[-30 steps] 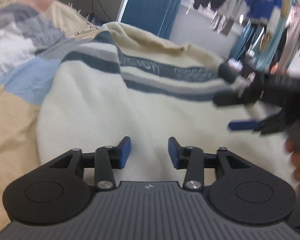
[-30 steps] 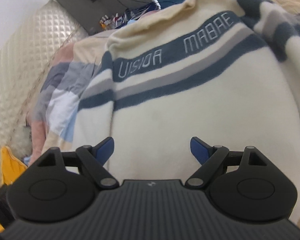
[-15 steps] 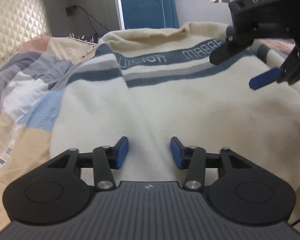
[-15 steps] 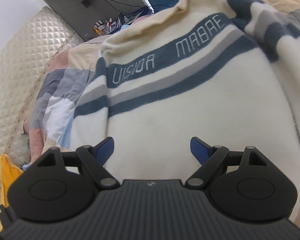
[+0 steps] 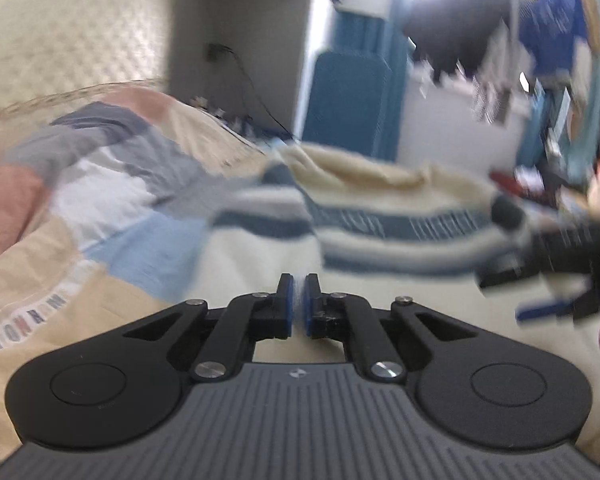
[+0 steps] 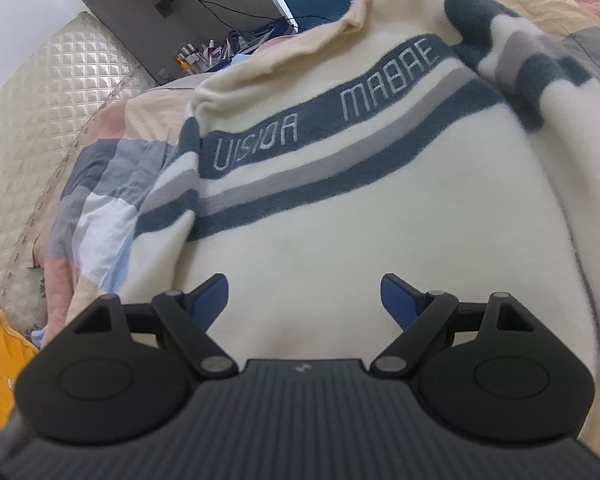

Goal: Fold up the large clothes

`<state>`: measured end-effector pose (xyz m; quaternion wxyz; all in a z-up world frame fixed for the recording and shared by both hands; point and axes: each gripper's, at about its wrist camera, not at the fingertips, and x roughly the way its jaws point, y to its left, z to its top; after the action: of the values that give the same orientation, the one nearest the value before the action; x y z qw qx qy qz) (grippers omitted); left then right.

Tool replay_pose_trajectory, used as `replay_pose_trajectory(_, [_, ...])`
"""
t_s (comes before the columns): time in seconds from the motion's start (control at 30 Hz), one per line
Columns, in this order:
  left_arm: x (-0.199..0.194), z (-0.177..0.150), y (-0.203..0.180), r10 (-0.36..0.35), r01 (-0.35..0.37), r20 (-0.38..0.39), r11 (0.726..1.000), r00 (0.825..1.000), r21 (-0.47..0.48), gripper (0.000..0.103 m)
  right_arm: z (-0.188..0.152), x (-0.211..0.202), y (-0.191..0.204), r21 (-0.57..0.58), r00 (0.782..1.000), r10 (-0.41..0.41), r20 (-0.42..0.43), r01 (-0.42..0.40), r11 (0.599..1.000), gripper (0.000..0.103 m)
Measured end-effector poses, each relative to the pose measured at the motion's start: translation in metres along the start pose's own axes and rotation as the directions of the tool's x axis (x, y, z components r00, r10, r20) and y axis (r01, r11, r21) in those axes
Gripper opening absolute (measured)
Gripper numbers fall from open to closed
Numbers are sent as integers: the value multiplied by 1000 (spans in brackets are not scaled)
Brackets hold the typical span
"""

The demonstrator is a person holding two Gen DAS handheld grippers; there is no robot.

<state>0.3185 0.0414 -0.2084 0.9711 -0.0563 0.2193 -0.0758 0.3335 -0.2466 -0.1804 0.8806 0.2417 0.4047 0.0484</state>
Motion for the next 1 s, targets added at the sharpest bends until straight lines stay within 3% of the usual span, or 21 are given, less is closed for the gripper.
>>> replay_pose_trajectory(0.17, [-3, 18, 60, 88, -82, 31, 986, 996, -147, 7, 0, 3, 4, -12, 1000, 3, -4, -3, 1000, 85])
replay_pose_trajectory(0.37, [-7, 33, 124, 238, -214, 50, 932, 970, -291, 7, 0, 5, 5, -34, 1000, -17, 5, 17, 999, 85])
replay_pose_trajectory(0.47, [-3, 33, 150, 340, -318, 20, 898, 940, -304, 7, 1, 5, 2, -31, 999, -32, 5, 32, 999, 85])
replay_pose_trajectory(0.57, [13, 17, 166, 380, -380, -68, 862, 922, -336, 7, 4, 4, -3, -7, 999, -40, 14, 40, 999, 85])
replay_pose_trajectory(0.7, [28, 8, 165, 431, -450, -130, 847, 893, -283, 7, 13, -6, -10, -6, 994, -78, 78, 79, 997, 85])
replay_pose_trajectory(0.8, [23, 12, 163, 426, -443, -124, 844, 896, -304, 8, 18, -16, -20, 19, 991, -81, 102, 79, 997, 85])
replay_pose_trajectory(0.83, [19, 14, 163, 425, -441, -120, 841, 897, -314, 16, 20, -18, -23, 30, 992, -72, 105, 70, 997, 85])
replay_pose_trajectory(0.9, [13, 17, 158, 430, -439, -106, 835, 897, -333, 51, 24, -24, -26, 51, 990, -84, 116, 78, 996, 85])
replay_pose_trajectory(0.93, [9, 16, 152, 432, -437, -96, 831, 897, -345, 73, 25, -26, -26, 48, 989, -89, 121, 84, 995, 85])
replay_pose_trajectory(1.0, [1, 19, 139, 418, -409, -51, 848, 907, -336, 77, 27, -32, -26, 35, 986, -94, 138, 90, 995, 85])
